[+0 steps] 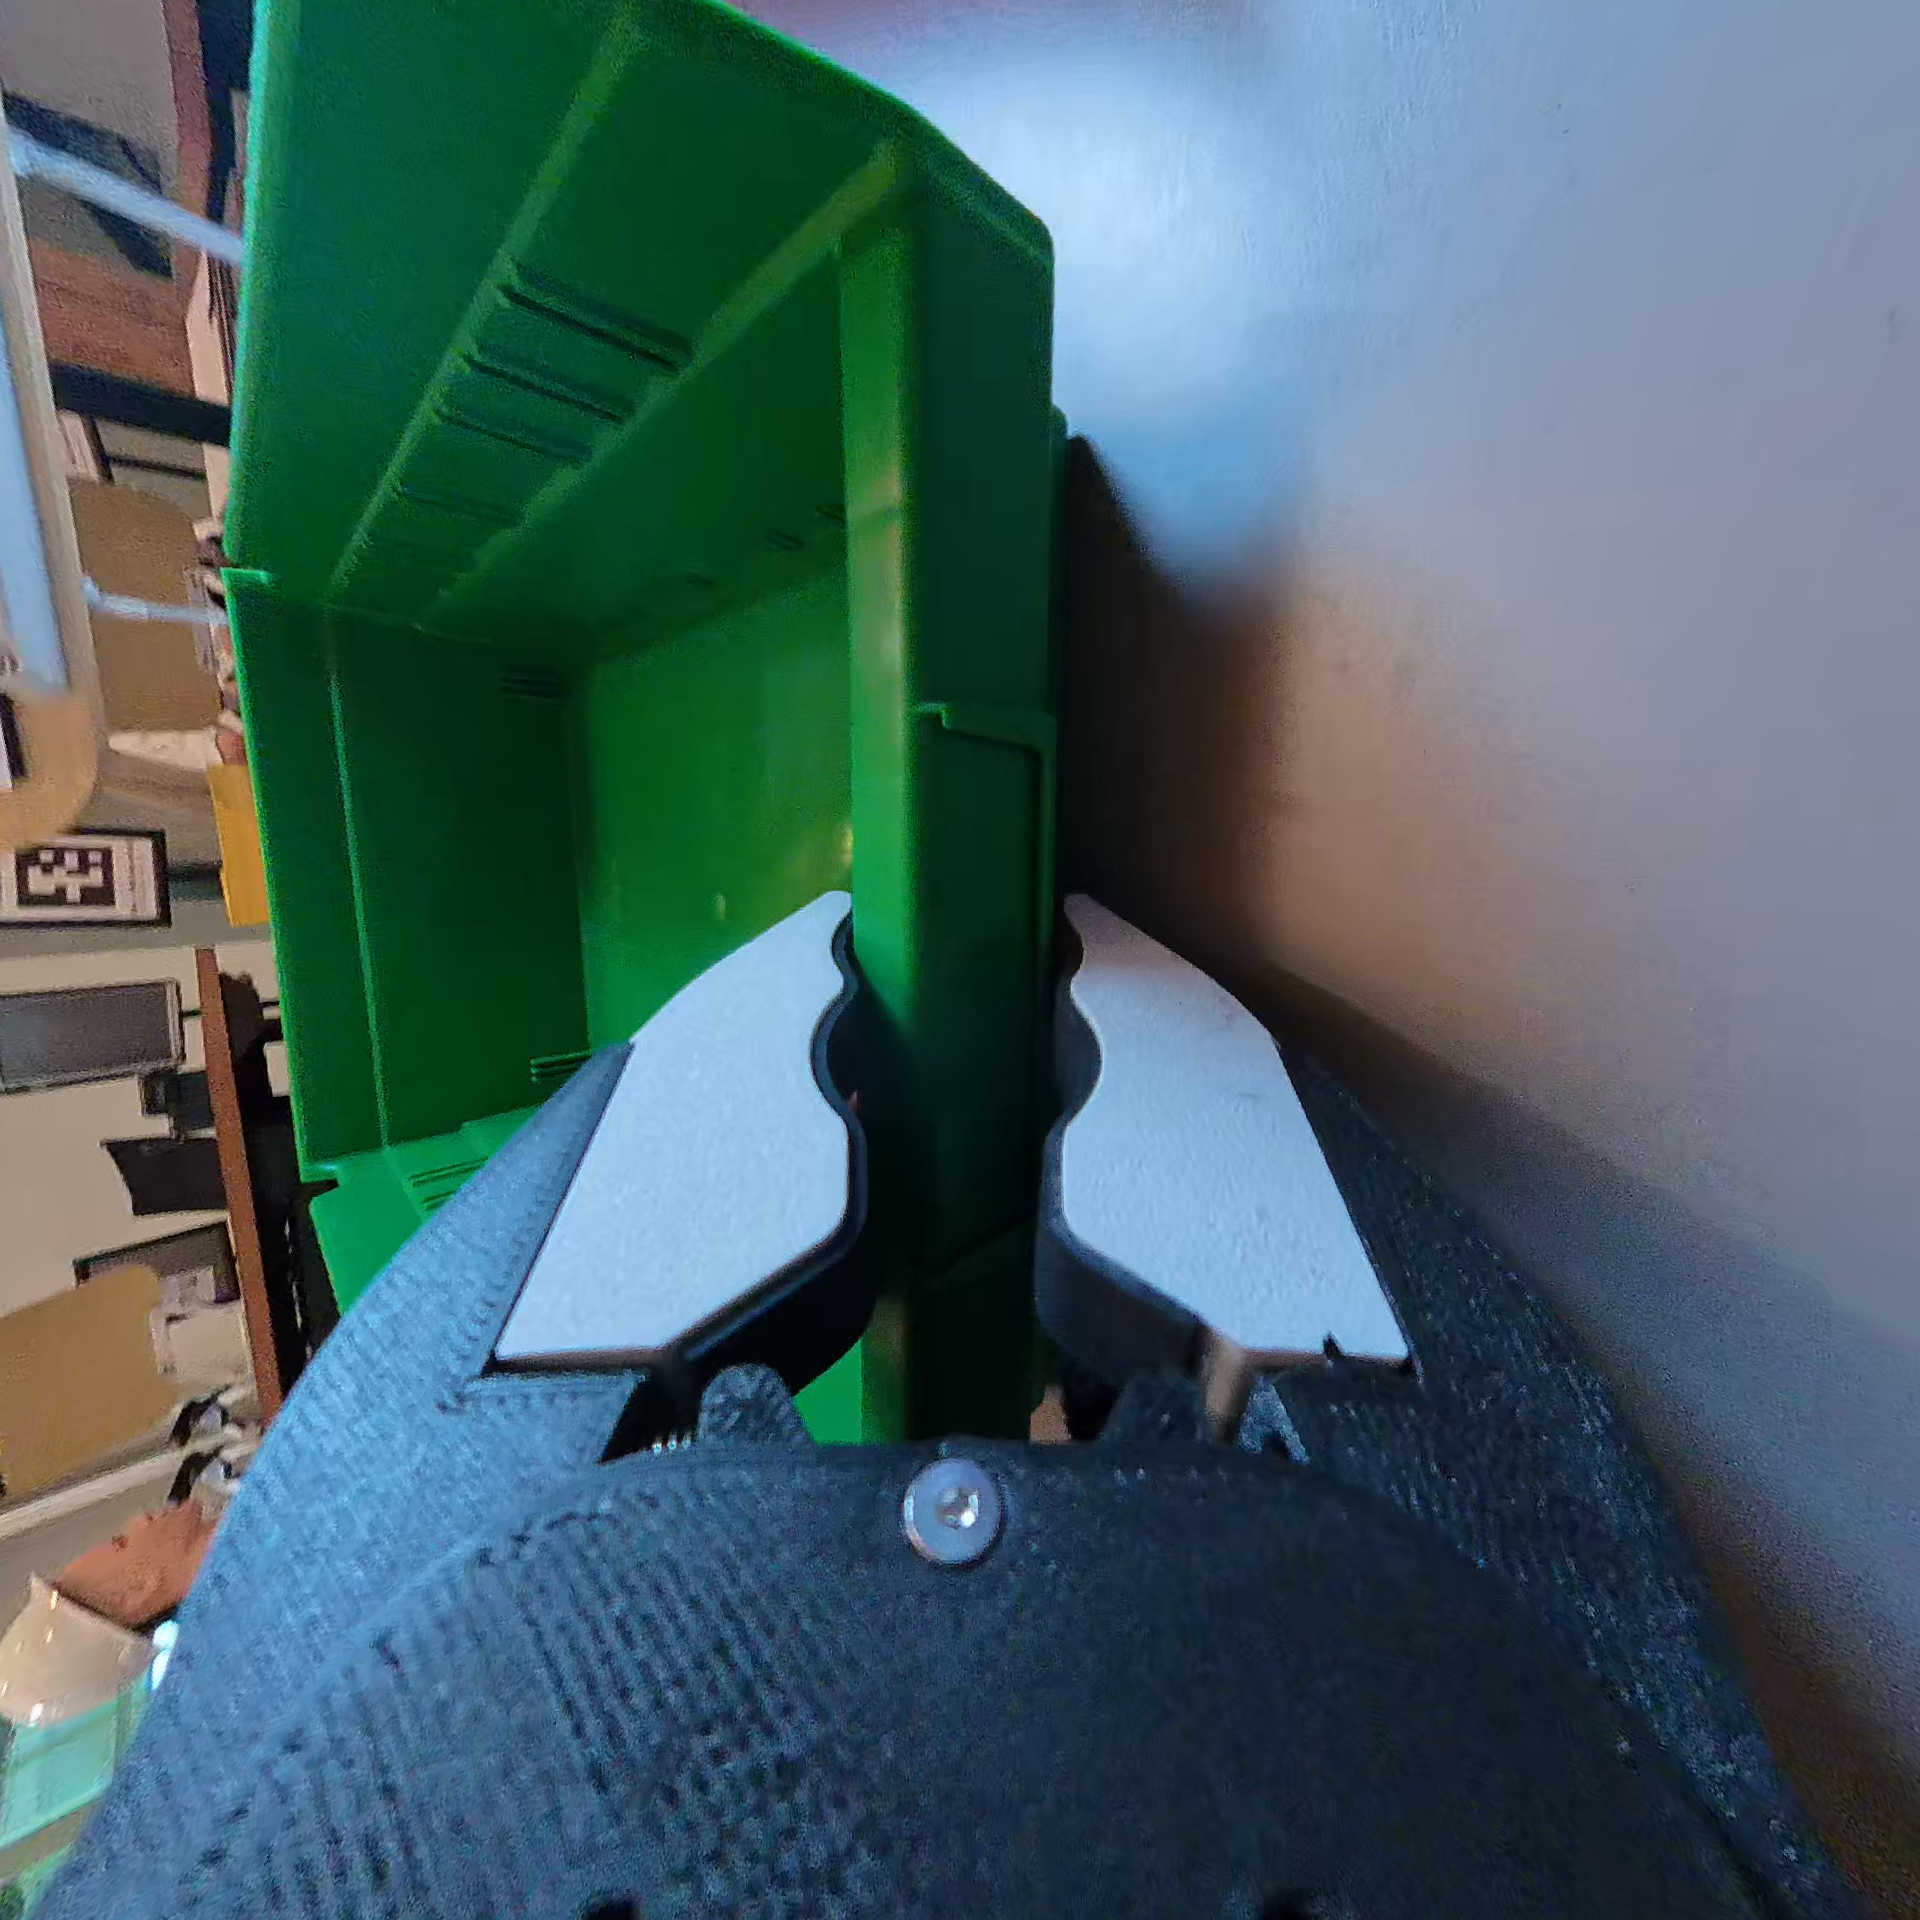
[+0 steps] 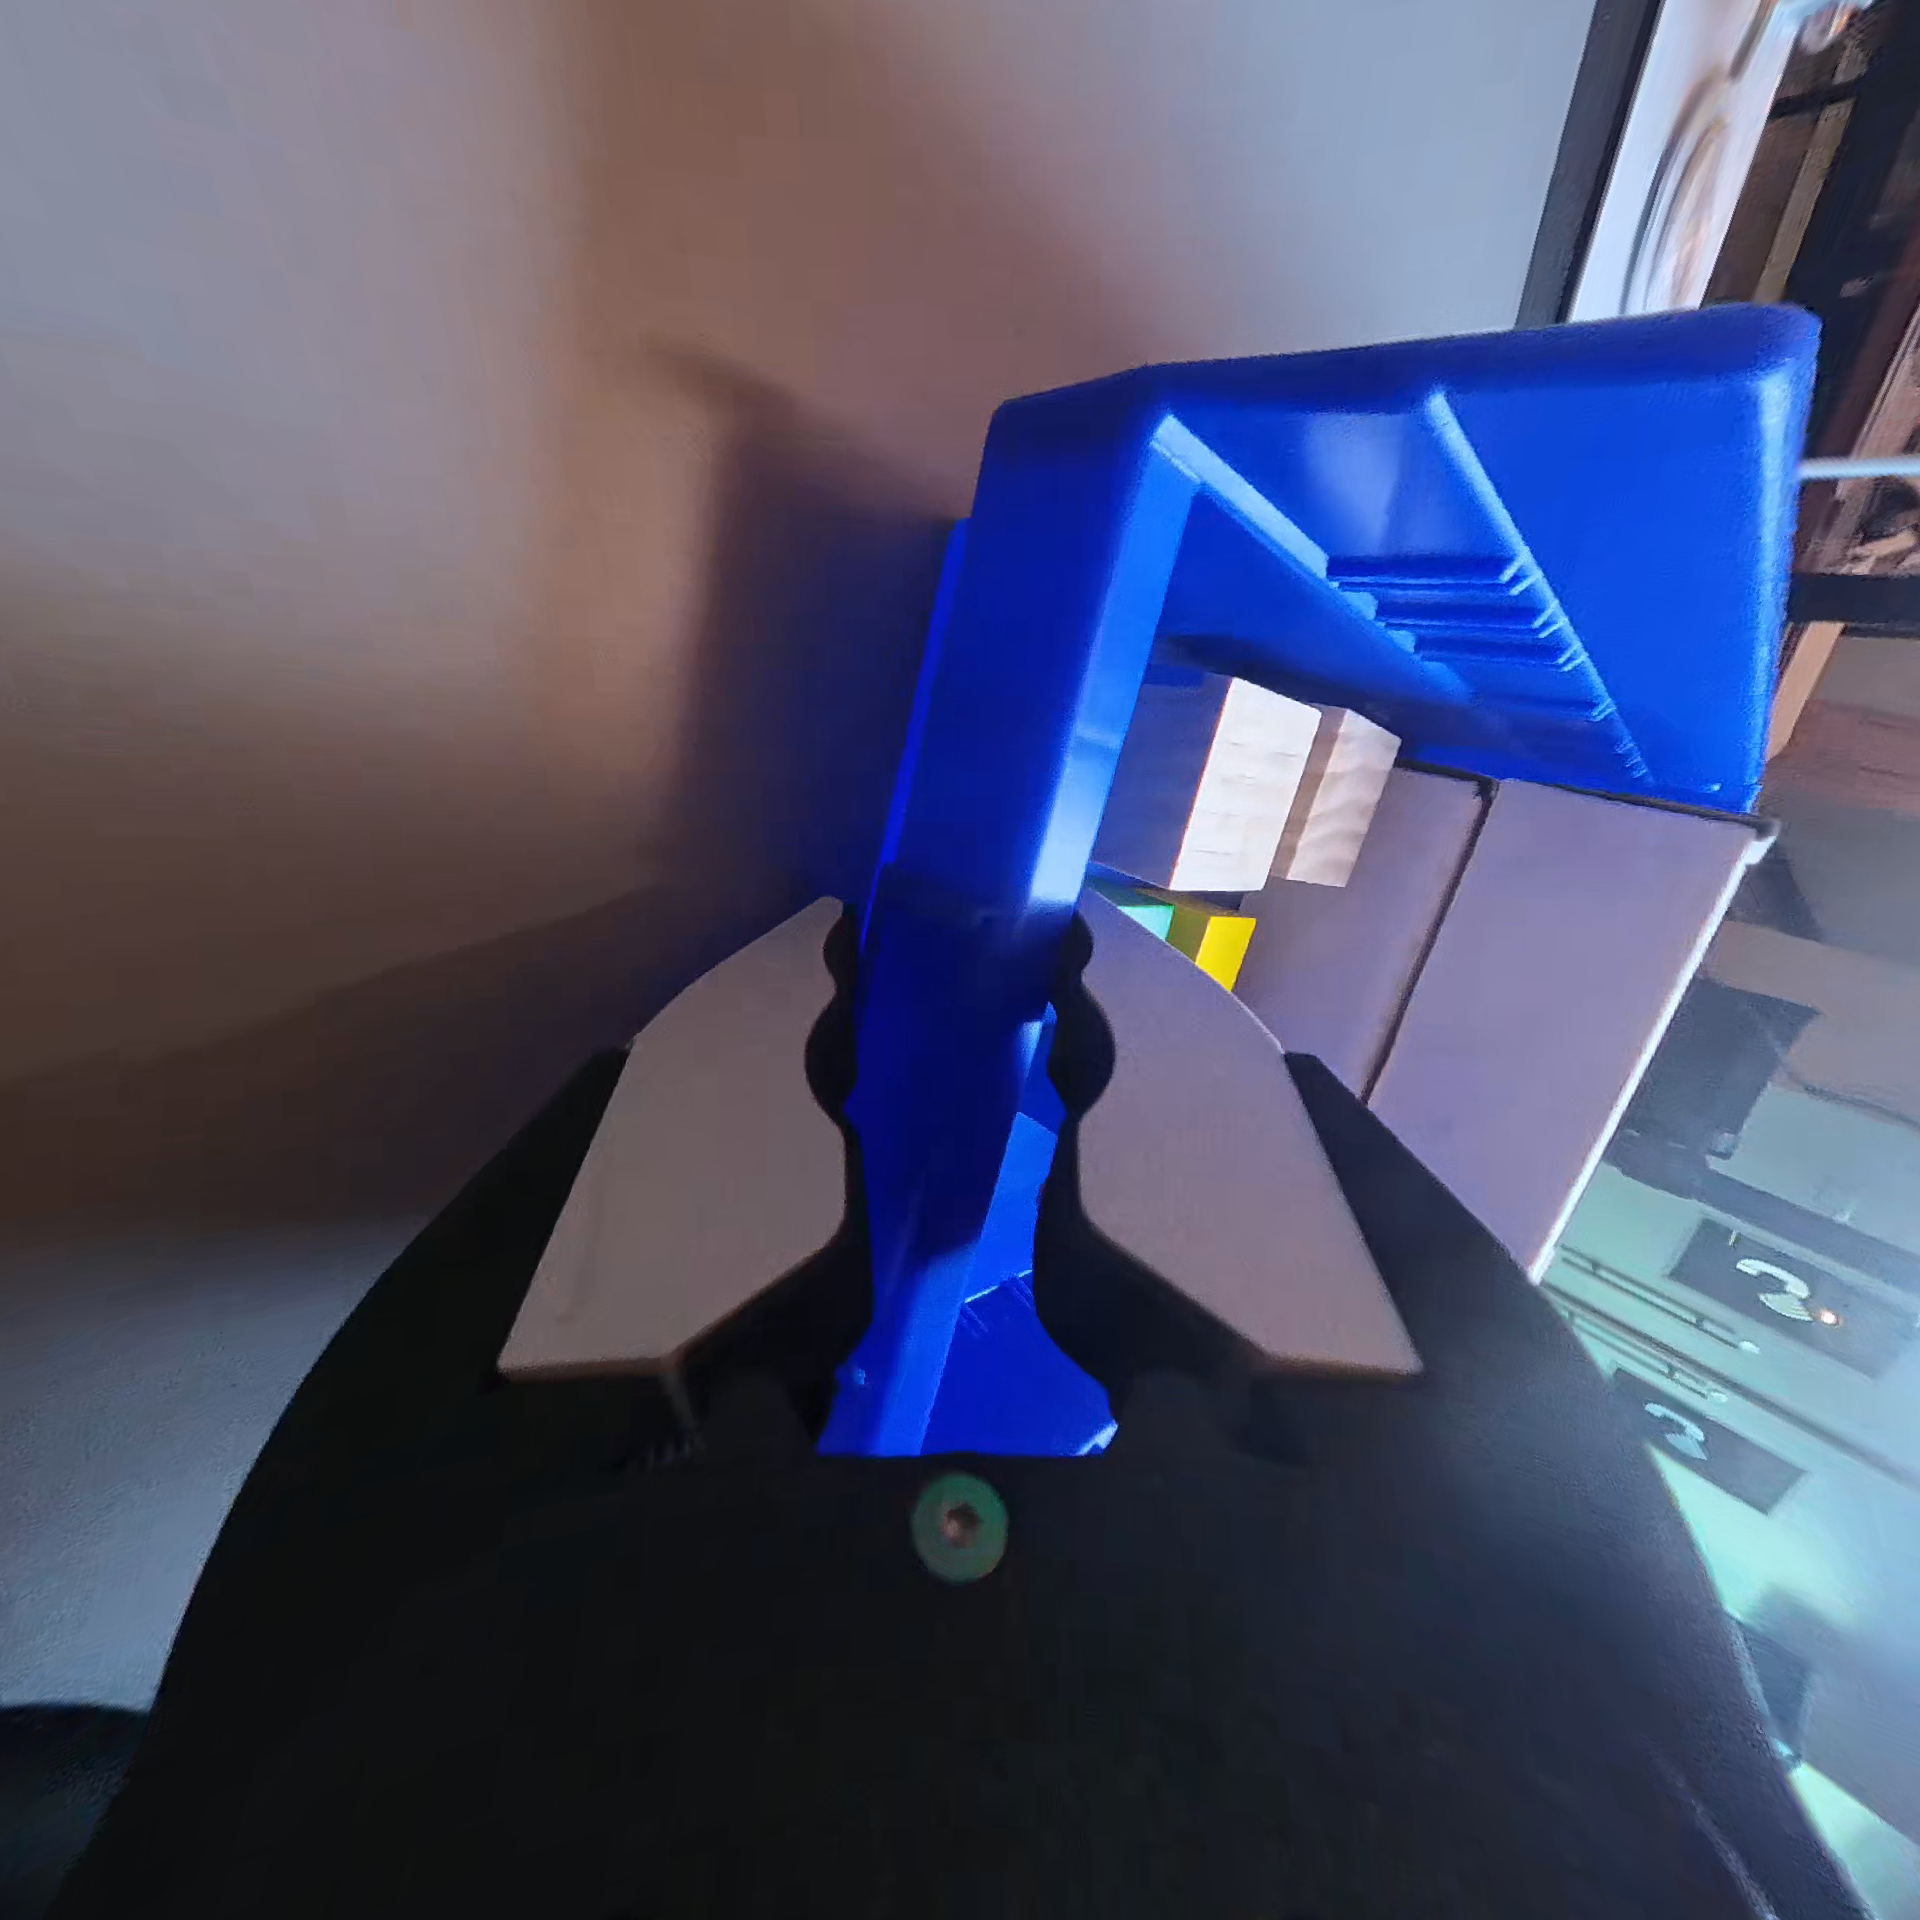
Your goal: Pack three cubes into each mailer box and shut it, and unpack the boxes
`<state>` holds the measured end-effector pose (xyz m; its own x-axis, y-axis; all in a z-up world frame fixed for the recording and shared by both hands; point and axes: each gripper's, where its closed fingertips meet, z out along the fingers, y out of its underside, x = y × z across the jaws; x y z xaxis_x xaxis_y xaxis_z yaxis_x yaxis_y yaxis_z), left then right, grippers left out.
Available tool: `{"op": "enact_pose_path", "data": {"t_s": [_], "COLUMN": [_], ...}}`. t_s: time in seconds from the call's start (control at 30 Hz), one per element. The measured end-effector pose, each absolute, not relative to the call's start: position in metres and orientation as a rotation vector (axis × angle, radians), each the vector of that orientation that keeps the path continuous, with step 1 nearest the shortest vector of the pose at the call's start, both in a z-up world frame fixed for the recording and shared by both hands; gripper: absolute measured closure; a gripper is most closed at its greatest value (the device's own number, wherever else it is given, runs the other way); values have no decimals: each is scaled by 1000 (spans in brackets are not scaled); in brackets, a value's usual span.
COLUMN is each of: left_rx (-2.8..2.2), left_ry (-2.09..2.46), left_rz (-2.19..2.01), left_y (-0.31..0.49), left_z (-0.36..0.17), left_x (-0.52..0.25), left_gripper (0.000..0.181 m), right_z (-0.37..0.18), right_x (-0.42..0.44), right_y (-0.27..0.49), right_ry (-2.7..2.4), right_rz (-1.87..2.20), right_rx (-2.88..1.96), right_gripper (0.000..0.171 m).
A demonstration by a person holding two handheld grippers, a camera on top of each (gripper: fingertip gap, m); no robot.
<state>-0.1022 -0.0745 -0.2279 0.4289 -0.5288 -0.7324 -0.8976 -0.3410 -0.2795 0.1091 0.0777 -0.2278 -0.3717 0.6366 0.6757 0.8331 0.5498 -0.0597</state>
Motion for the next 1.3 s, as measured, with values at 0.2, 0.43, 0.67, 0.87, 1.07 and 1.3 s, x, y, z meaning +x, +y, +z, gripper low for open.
{"op": "enact_pose_path", "data": {"t_s": [0.2, 0.43, 0.67, 0.87, 1.07, 1.3], "left_rx": [-1960, -1983, -1950, -1938, -1945, -1917], "left_ry": [1140, 635, 231, 44, 53, 155], "left_rz": [695, 105, -268, -116, 36, 51], "left_y": [-25, -61, -109, -68, -48, -65], "left_z": [-221, -175, -167, -185, -181, -152], "left_x": [-88, -26, 60, 64, 62, 82], "left_gripper": [137, 133, 127, 128, 162, 163], "right_z": [-227, -204, -118, -170, -176, -126], "right_x": [107, 115, 200, 234, 221, 241], "right_y": [35, -75, -57, 19, 39, 28], "right_ry": [-2092, -1994, -1125, -936, -920, -810], "right_rz": [-346, 93, 586, 471, 303, 228], "right_rx": [-1091, -1103, -1554, -1830, -1842, -1796], "right_gripper": [140, 137, 130, 118, 155, 167]}}
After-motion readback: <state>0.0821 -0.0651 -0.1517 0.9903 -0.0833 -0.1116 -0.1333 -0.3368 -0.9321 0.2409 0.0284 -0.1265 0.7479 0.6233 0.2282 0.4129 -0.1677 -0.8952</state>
